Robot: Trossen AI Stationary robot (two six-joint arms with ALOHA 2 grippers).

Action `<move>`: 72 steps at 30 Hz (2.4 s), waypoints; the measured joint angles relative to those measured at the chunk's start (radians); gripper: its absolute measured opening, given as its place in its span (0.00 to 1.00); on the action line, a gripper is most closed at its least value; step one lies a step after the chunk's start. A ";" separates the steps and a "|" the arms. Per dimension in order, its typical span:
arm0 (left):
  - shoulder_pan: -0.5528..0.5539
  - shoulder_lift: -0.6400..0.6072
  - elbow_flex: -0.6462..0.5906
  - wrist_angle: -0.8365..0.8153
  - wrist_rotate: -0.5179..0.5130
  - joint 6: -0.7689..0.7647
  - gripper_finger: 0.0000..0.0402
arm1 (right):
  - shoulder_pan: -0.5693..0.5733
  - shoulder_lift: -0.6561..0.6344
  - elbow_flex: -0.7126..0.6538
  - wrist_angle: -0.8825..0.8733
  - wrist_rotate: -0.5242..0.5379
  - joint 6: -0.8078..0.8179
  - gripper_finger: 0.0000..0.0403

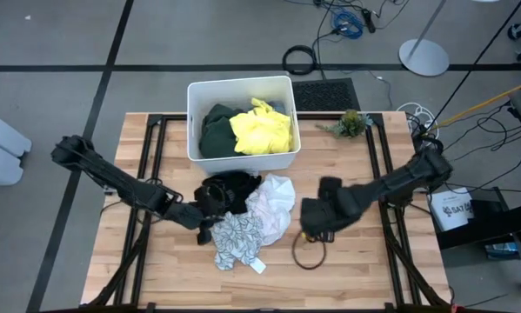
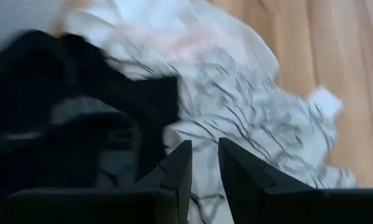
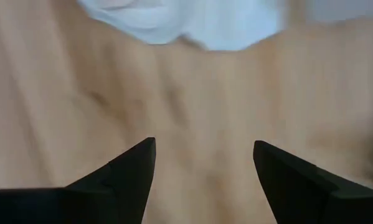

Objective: Fold laundry
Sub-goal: Fold the black underwear

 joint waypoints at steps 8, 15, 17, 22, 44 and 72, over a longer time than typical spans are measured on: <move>0.017 0.076 0.000 0.007 -0.016 -0.043 0.21 | 0.104 -0.259 -0.601 0.877 -0.070 0.145 0.64; 0.056 0.079 0.000 0.011 -0.013 -0.198 0.21 | 0.109 -0.279 -0.821 1.278 -0.067 0.091 0.64; 0.047 0.079 0.000 0.012 0.025 -0.198 0.21 | 0.109 -0.268 -0.856 1.337 -0.067 0.090 0.64; 0.015 0.079 0.000 0.119 0.099 -0.154 0.21 | 0.109 -0.227 -0.903 1.411 -0.067 0.093 0.64; -0.003 0.593 0.443 0.031 0.154 0.335 0.21 | 0.139 -0.139 -0.918 1.517 -0.072 0.132 0.64; 0.316 0.310 0.543 -0.518 0.098 0.113 0.23 | 0.139 -0.141 -0.917 1.510 -0.073 0.133 0.64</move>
